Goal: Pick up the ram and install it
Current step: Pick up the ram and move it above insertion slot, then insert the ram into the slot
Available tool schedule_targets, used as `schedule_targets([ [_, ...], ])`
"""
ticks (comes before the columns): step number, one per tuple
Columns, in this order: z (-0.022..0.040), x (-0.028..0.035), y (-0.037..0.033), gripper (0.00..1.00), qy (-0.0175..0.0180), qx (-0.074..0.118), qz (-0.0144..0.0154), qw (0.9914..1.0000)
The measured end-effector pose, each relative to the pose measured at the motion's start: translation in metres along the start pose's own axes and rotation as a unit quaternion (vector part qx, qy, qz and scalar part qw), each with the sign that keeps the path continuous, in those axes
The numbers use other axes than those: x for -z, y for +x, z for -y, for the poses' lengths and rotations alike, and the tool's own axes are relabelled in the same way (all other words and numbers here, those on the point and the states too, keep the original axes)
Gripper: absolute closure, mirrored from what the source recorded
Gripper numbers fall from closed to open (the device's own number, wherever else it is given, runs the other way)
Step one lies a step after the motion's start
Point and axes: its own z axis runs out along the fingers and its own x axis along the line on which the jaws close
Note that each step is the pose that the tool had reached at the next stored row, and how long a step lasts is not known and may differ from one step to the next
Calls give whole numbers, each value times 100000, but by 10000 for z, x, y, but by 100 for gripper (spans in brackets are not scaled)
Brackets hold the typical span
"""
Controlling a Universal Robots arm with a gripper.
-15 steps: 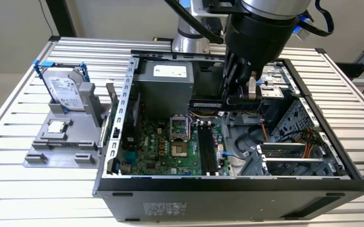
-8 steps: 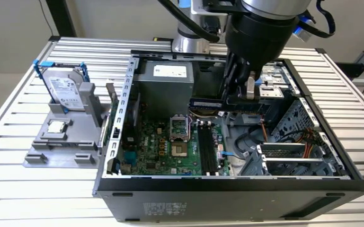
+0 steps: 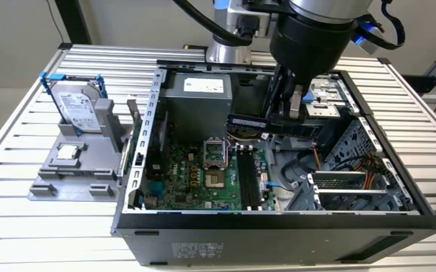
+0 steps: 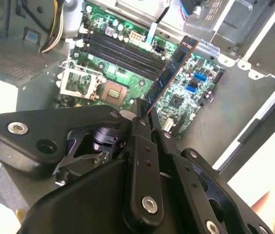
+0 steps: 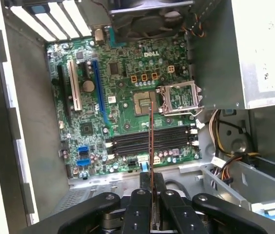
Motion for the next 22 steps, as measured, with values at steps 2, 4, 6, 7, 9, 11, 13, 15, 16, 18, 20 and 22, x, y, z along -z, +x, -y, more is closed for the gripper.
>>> schedule_targets([
  [2, 0, -1, 0, 100, 58, -1433, 26, 99990],
  [4, 0, -1, 0, 100, 109, -2660, 46, 99965],
  [6, 0, -1, 0, 100, 154, -3827, 69, 99927],
  [7, 0, -1, 0, 100, 180, -4381, 80, 99904],
  [9, 0, -2, 0, 100, 230, -5593, 103, 99843],
  [11, 0, -3, 0, 100, 286, -6960, 132, 99757],
  [13, 0, -3, 0, 100, 342, -8327, 153, 99652],
  [15, 0, -5, -1, 100, 397, -9663, 186, 99531],
  [16, 0, -5, -1, 100, 425, -10321, 199, 99465],
  [18, 0, -5, 0, 100, 478, -11638, 225, 99319],
  [20, 0, -6, -1, 100, 533, -12962, 257, 99155],
  [22, 0, -5, 0, 100, 588, -14260, 270, 98976],
])
